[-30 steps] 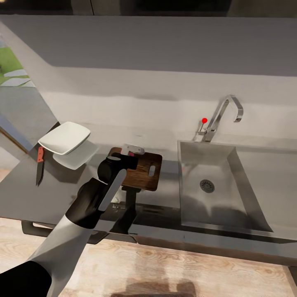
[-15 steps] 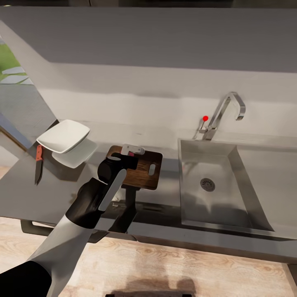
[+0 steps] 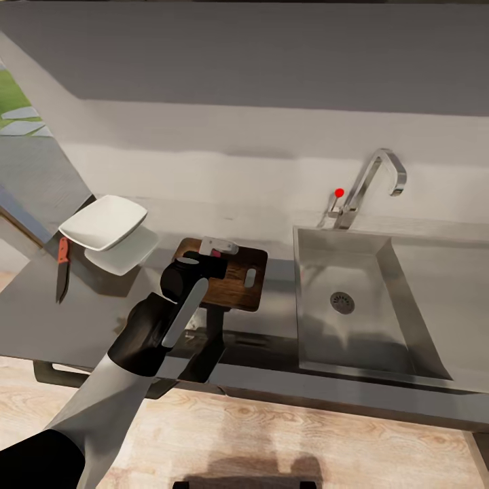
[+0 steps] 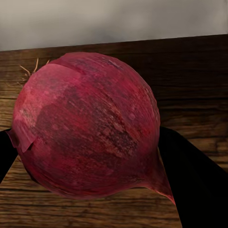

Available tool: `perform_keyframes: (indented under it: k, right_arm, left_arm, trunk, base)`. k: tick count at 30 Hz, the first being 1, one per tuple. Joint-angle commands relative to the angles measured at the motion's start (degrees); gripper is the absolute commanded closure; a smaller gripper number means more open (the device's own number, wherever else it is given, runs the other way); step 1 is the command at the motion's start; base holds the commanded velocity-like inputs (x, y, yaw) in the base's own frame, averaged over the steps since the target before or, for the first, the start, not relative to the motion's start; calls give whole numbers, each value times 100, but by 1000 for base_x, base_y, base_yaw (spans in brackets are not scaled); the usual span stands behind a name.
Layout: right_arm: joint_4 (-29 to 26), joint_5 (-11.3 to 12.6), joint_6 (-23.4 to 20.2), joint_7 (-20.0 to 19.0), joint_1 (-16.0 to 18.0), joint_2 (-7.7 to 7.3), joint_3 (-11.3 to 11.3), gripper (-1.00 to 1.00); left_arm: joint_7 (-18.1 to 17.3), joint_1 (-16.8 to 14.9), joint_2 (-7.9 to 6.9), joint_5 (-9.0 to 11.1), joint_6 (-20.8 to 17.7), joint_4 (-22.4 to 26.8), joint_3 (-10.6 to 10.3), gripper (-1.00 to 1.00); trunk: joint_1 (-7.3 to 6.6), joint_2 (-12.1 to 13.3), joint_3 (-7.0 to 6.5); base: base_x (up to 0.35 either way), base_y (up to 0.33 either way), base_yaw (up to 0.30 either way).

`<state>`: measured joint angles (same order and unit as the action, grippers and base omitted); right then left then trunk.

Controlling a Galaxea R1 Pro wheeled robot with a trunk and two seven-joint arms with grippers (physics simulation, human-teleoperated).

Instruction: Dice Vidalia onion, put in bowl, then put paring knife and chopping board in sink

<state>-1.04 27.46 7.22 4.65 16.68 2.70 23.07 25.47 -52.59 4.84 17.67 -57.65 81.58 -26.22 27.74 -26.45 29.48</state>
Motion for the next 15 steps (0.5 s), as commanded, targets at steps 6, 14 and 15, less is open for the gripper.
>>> perform_keyframes:
  k: [6,14,15]
  right_arm:
    - [-1,49,16,18,2,2,45,-100]
    - [-1,49,17,18,2,0,46,-100]
    - [-1,49,17,18,2,-1,44,-100]
  left_arm:
    - [54,-5,-1,52,-18,9,-6,100]
    - [54,-5,-1,52,-18,7,-6,100]
    - [54,-5,-1,52,-18,2,-6,100]
  trunk:
    - [2,-8,9]
    - [2,-8,9]
    - [2,-8,9]
  base:
    - [0,0,0]
    - [0,0,0]
    - [0,0,0]
